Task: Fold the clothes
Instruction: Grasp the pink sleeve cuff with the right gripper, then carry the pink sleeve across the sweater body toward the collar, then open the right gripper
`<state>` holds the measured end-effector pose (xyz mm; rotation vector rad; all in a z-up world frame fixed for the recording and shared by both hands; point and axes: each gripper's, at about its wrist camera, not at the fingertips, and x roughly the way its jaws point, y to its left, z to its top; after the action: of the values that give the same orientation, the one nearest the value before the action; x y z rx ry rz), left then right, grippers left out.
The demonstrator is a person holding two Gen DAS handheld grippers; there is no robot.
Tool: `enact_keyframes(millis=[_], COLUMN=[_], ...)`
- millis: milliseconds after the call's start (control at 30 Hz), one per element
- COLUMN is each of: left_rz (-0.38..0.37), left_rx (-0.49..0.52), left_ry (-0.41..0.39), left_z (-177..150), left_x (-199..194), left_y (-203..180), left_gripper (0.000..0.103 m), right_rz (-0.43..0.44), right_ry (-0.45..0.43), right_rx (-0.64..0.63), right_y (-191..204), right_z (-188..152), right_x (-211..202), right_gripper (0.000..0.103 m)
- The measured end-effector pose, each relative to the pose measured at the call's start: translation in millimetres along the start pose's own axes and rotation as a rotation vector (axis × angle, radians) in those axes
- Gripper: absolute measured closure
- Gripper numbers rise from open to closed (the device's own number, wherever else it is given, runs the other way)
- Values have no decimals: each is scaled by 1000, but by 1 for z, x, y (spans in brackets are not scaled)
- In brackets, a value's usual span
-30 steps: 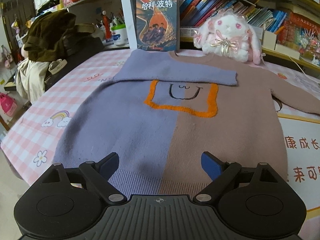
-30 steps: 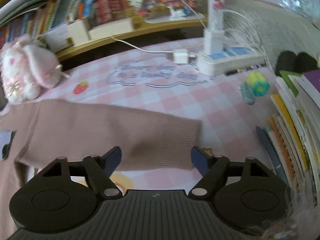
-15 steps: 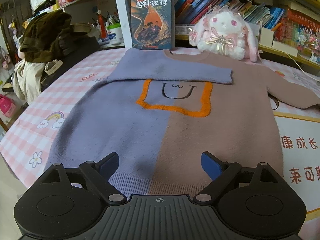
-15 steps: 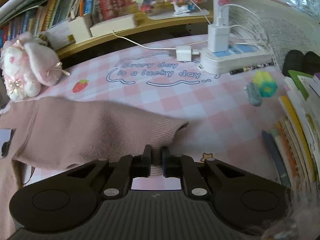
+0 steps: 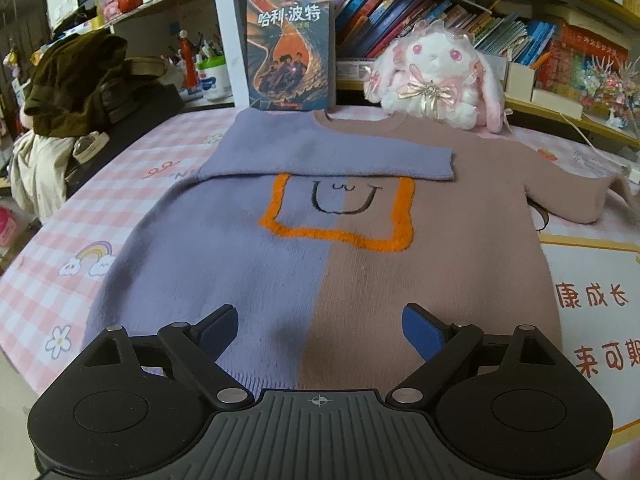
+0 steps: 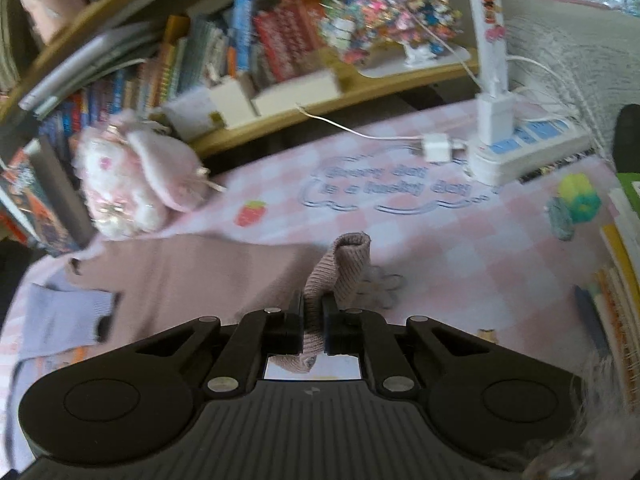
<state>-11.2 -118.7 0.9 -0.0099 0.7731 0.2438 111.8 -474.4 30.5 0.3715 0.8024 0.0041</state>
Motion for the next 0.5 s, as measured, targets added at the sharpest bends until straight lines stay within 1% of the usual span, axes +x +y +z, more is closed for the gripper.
enact_keyframes(millis=[167,267,333,500], left_rz=[-44,-75,-97,-144], left_rx=[11,27,46,52], left_ry=[-25,-50,-67,-125], left_z=[1,2,6,17], left_x=[3,5,7,8], left_y=[13,29,43,86], left_gripper=[11,11,11,11], right_rz=[44,58,58,52], right_ry=[-29,-52,-70,-101], right_rx=[-39,-68,-87,-124], right_y=[35,61,81,135], right_z=[4,7,8,3], right_x=[-10,-15,-16,-15], right_gripper=[95,95,95,95])
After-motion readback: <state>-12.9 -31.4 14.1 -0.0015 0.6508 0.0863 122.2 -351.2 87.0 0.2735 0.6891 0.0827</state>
